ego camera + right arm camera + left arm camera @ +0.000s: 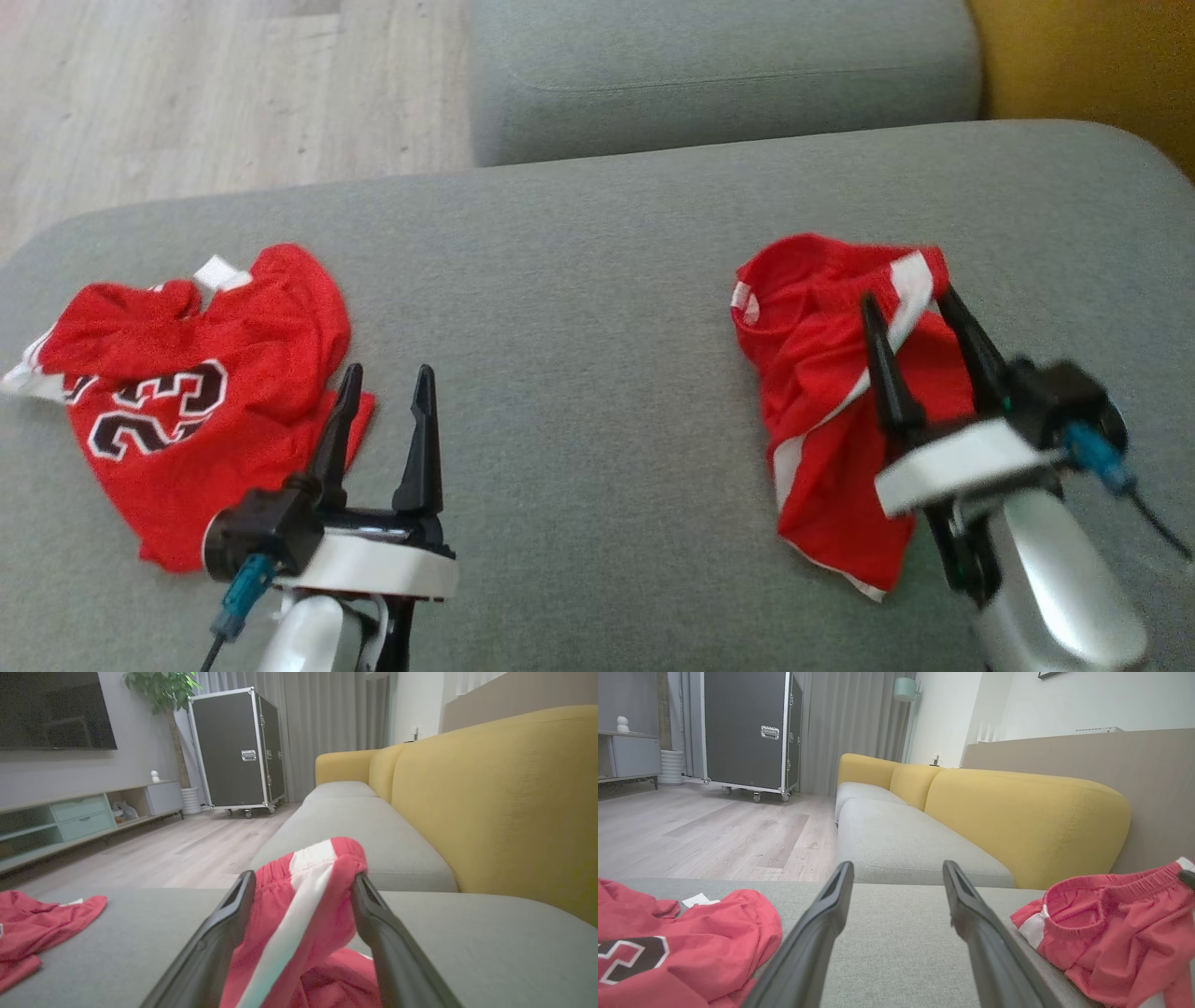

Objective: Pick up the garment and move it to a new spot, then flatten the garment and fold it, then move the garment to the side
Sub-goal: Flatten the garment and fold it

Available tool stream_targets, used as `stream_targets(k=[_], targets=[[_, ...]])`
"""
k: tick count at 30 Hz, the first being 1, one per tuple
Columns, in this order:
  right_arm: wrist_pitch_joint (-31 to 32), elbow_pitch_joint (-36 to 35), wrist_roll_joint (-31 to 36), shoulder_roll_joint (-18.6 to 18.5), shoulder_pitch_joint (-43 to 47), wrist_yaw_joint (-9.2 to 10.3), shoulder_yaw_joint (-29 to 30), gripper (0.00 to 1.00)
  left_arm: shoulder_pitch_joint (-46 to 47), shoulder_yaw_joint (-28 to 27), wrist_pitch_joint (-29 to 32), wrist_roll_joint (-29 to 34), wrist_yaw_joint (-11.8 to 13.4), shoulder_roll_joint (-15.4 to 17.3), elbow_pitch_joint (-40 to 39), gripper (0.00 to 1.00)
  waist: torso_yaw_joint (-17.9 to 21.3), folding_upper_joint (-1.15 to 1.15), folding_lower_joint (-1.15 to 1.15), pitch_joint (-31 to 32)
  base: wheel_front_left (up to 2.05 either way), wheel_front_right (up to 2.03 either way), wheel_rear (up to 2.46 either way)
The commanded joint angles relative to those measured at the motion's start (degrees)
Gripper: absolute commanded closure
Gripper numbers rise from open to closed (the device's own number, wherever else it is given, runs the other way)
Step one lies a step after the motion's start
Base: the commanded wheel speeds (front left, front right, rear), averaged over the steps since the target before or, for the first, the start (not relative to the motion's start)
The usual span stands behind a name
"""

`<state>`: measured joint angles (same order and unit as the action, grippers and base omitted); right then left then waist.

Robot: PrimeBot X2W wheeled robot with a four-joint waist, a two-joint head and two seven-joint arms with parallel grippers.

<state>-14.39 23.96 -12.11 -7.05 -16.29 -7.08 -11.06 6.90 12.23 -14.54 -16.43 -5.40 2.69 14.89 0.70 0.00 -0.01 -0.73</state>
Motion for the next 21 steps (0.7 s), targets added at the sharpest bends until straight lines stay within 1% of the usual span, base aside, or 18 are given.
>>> stream_targets(k=[1, 5, 9, 15, 21], targets=[[-0.60, -3.23, 2.02, 0.79, 0.58, -0.41, 0.20, 0.00, 1.54, -2.32, -0.46, 0.74, -0.12, 0.19, -2.06, 0.00, 1.18, 0.00, 0.01, 0.32, 0.00, 0.00, 0.00], [-0.60, -4.82, 4.72, 1.96, 6.17, -0.41, 4.13, 0.00, 1.28, -2.26, -0.46, 1.00, -0.32, 0.19, -1.96, 0.00, 2.05, 0.00, 0.01, 0.33, 0.00, 0.00, 0.00], [-0.61, -5.60, 5.31, 3.29, 9.06, -0.41, 5.91, 0.00, 1.12, -2.42, -0.46, 0.88, -0.38, 0.19, -2.07, 0.00, 2.70, 0.00, 0.01, 0.06, 0.00, 0.00, 0.00], [-0.61, -6.39, 5.35, 4.00, 9.14, -0.41, 6.08, 0.00, 1.24, -2.19, -0.46, 1.00, -0.57, 0.19, -1.90, 0.00, 2.59, 0.00, 0.01, -0.24, 0.00, 0.00, 0.00], [-0.56, -5.88, 5.37, 4.12, 8.07, -0.41, 7.55, 0.00, 1.71, -1.82, -0.46, 0.86, -0.65, 0.19, -1.70, 0.00, 1.33, 0.00, 0.01, -0.90, 0.00, 0.00, 0.00]])
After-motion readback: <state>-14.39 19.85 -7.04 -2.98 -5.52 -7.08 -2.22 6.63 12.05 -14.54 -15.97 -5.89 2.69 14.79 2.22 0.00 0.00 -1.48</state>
